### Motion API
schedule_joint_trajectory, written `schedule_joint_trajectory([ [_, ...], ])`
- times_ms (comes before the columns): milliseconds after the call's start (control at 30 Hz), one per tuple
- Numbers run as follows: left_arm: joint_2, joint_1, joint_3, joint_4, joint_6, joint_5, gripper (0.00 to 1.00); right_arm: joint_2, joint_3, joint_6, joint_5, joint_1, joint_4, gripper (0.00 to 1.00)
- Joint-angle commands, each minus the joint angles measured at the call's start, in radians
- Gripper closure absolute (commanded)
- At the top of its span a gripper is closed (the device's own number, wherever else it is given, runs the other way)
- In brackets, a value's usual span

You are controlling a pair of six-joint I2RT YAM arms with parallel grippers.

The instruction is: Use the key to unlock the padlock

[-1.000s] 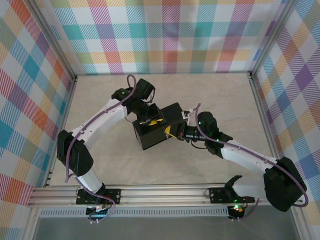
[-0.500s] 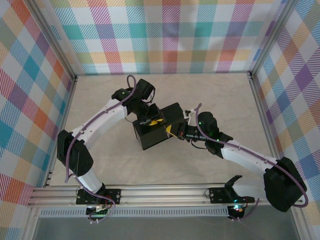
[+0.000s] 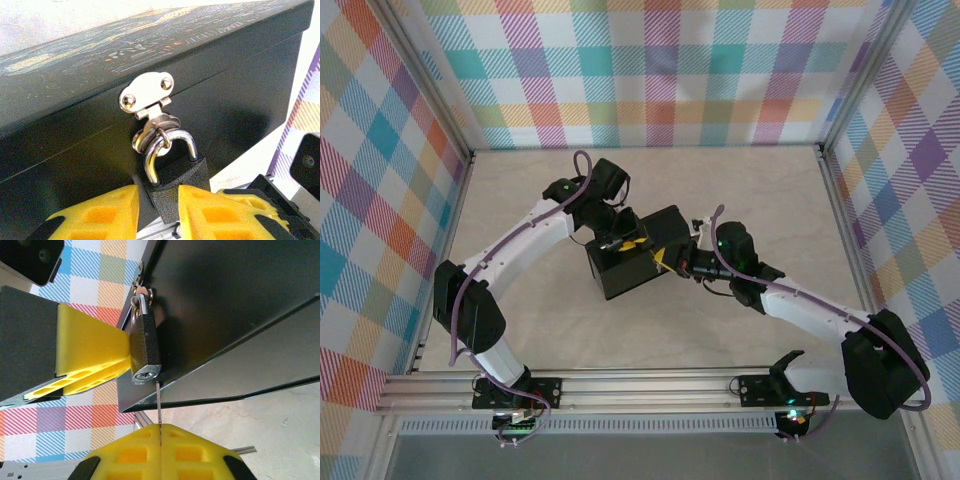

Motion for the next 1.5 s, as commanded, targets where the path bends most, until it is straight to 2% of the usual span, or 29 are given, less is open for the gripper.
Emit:
schedule_joint_trajectory([
  [0,-0.009,-0.014,-0.029,-0.027,0.005,-0.009,0.73,0.004,0.008,-0.006,0.000,-0.010,0.046,1.00],
  [1467,-0.022,-0.014,-0.068,-0.035,0.028,-0.010,0.74,0.058,0.019,0.021,0.014,-0.016,0.138,1.00],
])
